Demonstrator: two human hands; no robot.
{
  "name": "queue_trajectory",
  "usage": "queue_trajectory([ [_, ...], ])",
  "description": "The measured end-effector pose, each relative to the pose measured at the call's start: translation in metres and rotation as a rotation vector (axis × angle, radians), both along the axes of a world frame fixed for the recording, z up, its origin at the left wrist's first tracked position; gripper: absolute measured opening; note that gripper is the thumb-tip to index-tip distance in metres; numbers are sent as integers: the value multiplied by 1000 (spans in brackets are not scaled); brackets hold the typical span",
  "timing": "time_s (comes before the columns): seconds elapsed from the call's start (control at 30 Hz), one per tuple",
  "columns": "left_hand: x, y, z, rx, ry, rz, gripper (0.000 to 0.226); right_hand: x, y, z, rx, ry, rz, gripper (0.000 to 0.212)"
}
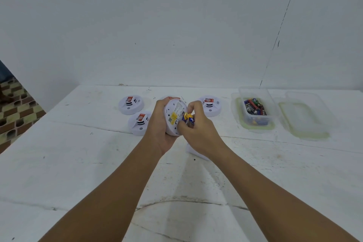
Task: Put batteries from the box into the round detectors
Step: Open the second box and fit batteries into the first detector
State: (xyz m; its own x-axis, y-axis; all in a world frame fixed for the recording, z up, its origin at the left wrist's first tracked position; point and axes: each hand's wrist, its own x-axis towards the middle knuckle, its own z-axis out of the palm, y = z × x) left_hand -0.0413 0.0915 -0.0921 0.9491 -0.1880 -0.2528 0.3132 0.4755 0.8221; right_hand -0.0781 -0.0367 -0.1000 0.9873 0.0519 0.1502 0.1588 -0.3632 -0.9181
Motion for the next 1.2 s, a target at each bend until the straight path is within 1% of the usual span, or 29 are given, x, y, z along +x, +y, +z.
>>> queue_trajectory([
  [0.1, -1, -2, 2, -3, -5, -12, 33, 2, 2, 3, 14, -7, -29, 19],
  [0.2, -1, -4, 7, 2, -7, -33, 35, 4, 2, 3, 5, -56, -78, 12],
  [0.4, -2, -10, 7, -11, 9, -39, 36, 3, 0, 2, -4, -121, -100, 5],
  [0.53, -2, -20, 7, -49, 10, -63, 37, 2, -12, 5, -31, -106, -125, 15],
  [0.63, -1, -32, 12, -69, 8, -96, 38, 2, -29, 9, -27, -132, -180, 11],
  [0.73, -1, -52, 16, -68, 7, -116, 37, 0, -55, 13, 25, -141, -268, 7],
  [0.93, 5, -107, 18, -22, 28, -151, 38, -7, -130, 26, 39, -163, -475, 6],
  [1.1, 4, -155, 22, -14, 41, -224, 38, -6, -204, 29, -86, -198, -660, 14],
  [1.2, 6, -178, 23, -26, 29, -290, 37, -4, -246, 26, -231, -148, -710, 13],
])
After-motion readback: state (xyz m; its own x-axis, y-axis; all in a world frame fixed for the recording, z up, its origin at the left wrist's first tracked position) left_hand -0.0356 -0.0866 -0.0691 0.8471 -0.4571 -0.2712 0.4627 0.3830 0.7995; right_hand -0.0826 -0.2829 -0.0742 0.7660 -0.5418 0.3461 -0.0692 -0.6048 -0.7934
